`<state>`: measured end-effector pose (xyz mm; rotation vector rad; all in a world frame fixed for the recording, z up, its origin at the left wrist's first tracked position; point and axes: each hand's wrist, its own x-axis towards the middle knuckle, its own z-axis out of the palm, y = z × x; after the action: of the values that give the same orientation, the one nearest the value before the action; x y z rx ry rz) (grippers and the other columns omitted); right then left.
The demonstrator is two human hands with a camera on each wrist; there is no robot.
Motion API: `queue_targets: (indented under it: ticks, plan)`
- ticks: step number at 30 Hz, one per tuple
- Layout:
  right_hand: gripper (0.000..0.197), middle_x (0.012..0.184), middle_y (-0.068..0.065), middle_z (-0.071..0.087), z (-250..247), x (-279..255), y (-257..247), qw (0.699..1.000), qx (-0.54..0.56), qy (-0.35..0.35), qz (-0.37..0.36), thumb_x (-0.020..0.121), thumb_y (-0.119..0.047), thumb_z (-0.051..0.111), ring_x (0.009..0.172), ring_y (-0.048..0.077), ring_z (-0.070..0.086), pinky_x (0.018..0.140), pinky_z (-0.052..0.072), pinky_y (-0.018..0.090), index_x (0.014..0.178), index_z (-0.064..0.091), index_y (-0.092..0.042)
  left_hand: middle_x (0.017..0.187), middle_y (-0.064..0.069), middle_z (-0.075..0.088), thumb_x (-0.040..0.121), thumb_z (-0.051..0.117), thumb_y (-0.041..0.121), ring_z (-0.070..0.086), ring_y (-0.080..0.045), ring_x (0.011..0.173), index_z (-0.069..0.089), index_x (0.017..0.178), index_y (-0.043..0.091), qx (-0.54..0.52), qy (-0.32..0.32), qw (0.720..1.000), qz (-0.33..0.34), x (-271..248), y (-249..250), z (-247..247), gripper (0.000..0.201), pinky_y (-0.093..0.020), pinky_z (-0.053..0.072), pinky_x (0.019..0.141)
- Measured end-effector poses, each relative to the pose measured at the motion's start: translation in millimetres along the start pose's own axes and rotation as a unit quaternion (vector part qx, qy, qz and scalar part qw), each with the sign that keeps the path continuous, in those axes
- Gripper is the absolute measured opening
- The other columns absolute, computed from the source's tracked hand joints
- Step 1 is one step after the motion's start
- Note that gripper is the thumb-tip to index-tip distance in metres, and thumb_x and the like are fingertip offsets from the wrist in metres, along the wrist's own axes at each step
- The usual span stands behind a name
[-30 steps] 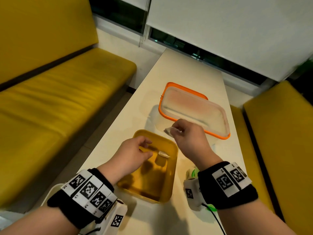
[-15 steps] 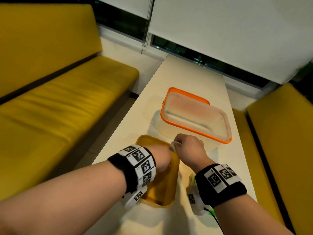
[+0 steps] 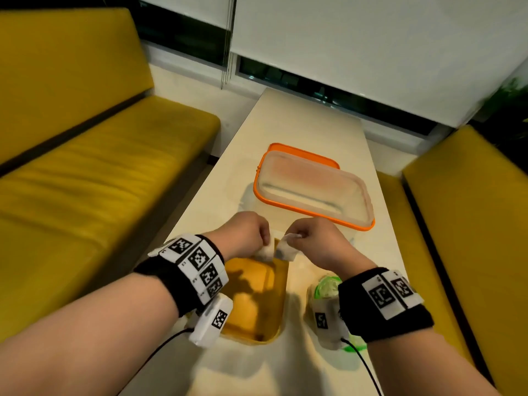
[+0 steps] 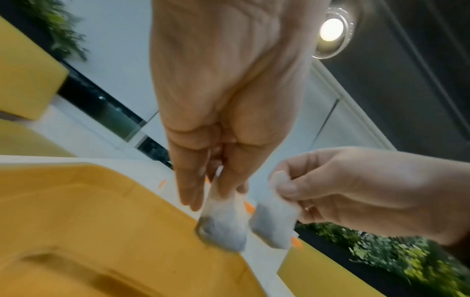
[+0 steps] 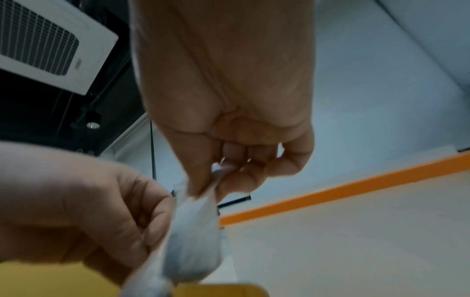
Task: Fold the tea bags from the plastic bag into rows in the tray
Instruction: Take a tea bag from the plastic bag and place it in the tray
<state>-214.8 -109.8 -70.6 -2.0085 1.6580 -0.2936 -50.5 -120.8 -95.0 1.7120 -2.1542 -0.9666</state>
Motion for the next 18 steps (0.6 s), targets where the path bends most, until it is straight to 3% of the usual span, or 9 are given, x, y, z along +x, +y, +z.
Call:
queue_targets:
  ticks: [2, 5, 8, 11, 14, 16, 18]
  plan:
    - [0.011, 0.068, -0.012, 0.059, -7.5, -2.8, -6.0, 0.998, 0.029, -0.041, -0.023, 0.085, -0.014, 0.065, 0.066, 0.005, 0.050, 0.059, 0.038, 0.021, 0.079, 0.068, -0.023, 0.080, 0.004, 0.058, 0.080, 0.056, -0.002, 0.055, -0.017, 0.078, 0.060, 0.076, 0.020, -0.078, 0.024, 0.997, -0.003, 0.6, -4.0, -4.0, 0.023, -0.020, 0.046, 0.060]
    - [0.008, 0.074, -0.012, 0.056, -5.1, 0.3, -13.6, 0.997, 0.036, -0.050, -0.038, 0.084, -0.017, 0.069, 0.072, 0.008, 0.050, 0.062, 0.037, 0.021, 0.079, 0.068, -0.023, 0.088, -0.003, 0.056, 0.075, 0.063, -0.005, 0.056, -0.017, 0.070, 0.056, 0.088, 0.020, -0.174, 0.010, 0.985, -0.001, -1.6, -5.3, -5.4, 0.028, -0.023, 0.049, 0.053]
    - [0.005, 0.094, -0.006, 0.055, 8.2, 6.7, -15.2, 0.999, 0.032, -0.002, -0.039, 0.082, -0.018, 0.071, 0.090, 0.014, 0.052, 0.076, 0.040, 0.026, 0.080, 0.071, -0.022, 0.090, -0.010, 0.058, 0.078, 0.063, -0.006, 0.057, -0.020, 0.072, 0.053, 0.105, 0.020, -0.251, -0.013, 0.968, 0.016, -3.4, -3.3, -6.6, 0.038, -0.027, 0.052, 0.060]
    - [0.012, 0.085, -0.002, 0.064, 18.8, 9.6, -13.5, 0.997, 0.070, 0.023, -0.018, 0.083, -0.014, 0.068, 0.080, 0.015, 0.054, 0.064, 0.039, 0.022, 0.074, 0.068, -0.022, 0.091, -0.012, 0.058, 0.085, 0.055, -0.004, 0.060, -0.021, 0.079, 0.047, 0.118, 0.024, -0.307, -0.012, 0.951, 0.000, -6.3, -4.9, -9.4, 0.044, -0.031, 0.056, 0.069]
    - [0.009, 0.069, -0.007, 0.058, 22.9, 11.4, -13.9, 0.991, 0.113, 0.070, -0.008, 0.082, -0.014, 0.070, 0.066, 0.006, 0.050, 0.053, 0.033, 0.015, 0.076, 0.067, -0.020, 0.098, -0.011, 0.056, 0.086, 0.057, 0.006, 0.059, -0.022, 0.084, 0.040, 0.129, 0.028, -0.386, -0.030, 0.922, -0.004, -11.7, -8.3, -10.9, 0.051, -0.037, 0.054, 0.074]
    - [0.012, 0.067, -0.006, 0.053, 23.7, 11.9, -14.4, 0.987, 0.130, 0.095, -0.006, 0.081, -0.014, 0.071, 0.062, 0.007, 0.048, 0.052, 0.033, 0.017, 0.089, 0.064, -0.021, 0.104, -0.006, 0.055, 0.079, 0.067, 0.003, 0.059, -0.021, 0.077, 0.038, 0.131, 0.033, -0.330, -0.008, 0.944, 0.015, -12.7, -10.1, -10.6, 0.067, -0.032, 0.053, 0.065]
    - [0.022, 0.070, -0.005, 0.053, 21.9, 12.4, -15.5, 0.990, 0.116, 0.077, -0.006, 0.082, -0.015, 0.069, 0.064, 0.010, 0.050, 0.054, 0.034, 0.021, 0.100, 0.061, -0.023, 0.103, -0.001, 0.055, 0.074, 0.068, 0.000, 0.059, -0.019, 0.075, 0.038, 0.133, 0.034, -0.222, 0.030, 0.974, 0.031, -11.1, -9.8, -8.9, 0.074, -0.031, 0.054, 0.066]
